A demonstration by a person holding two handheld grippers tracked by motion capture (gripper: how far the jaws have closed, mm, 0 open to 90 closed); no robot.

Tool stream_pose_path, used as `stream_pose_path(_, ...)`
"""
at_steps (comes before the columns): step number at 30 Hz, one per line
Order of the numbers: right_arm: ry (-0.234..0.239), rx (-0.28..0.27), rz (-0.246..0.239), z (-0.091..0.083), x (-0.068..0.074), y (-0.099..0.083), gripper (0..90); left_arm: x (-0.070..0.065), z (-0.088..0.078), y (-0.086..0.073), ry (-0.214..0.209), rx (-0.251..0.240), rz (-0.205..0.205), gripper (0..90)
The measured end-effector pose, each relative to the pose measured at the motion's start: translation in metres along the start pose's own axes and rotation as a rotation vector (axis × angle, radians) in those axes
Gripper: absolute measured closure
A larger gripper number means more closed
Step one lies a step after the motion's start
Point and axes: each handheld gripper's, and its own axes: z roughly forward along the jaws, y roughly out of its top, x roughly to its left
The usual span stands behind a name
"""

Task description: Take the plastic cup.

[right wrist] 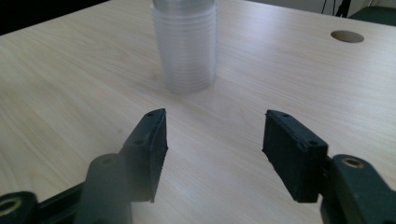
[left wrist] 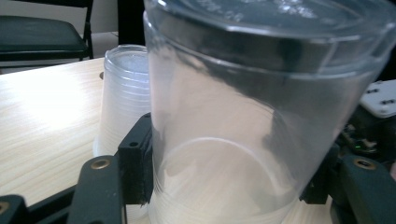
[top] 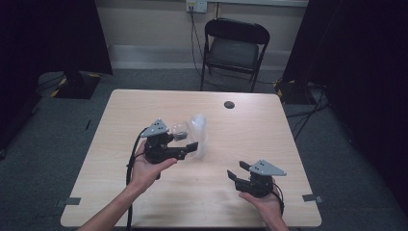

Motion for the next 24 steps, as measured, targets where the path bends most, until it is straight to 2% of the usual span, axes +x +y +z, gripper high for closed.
stream_pose_path(2, 0.013, -0.016, 0.005, -0.002, 0.002, 0.002, 45.1, -0.001, 0.001, -0.003, -0.005, 0.005, -0.002, 37.4)
stream_pose_path(5, 0.032, -0.033, -0.005, -0.003, 0.007, 0.005, 47.9, -0.002, 0.002, -0.007, -0.035, 0.006, -0.023, 37.9)
stream_pose_path(7, 0.045, -0.044, -0.012, -0.003, 0.011, 0.006, 49.5, -0.002, 0.003, -0.010, -0.065, -0.003, -0.050, 38.1)
stream_pose_path(11, 0.061, -0.060, -0.037, -0.002, 0.017, 0.010, 51.4, -0.001, 0.005, -0.016, -0.089, -0.007, -0.090, 38.1)
stream_pose_path(14, 0.061, -0.066, -0.067, -0.002, 0.022, 0.014, 53.7, -0.003, 0.006, -0.021, -0.094, -0.009, -0.076, 39.6)
stream_pose_path(16, 0.086, -0.080, -0.089, -0.001, 0.023, 0.019, 55.2, -0.003, 0.006, -0.022, -0.116, -0.007, -0.083, 40.0)
stream_pose_path(22, 0.118, -0.093, -0.137, 0.006, 0.028, 0.034, 58.3, -0.003, 0.004, -0.022, -0.161, -0.048, -0.134, 41.9)
stream_pose_path(24, 0.129, -0.109, -0.147, 0.009, 0.031, 0.038, 59.2, -0.001, 0.003, -0.023, -0.171, -0.047, -0.136, 41.9)
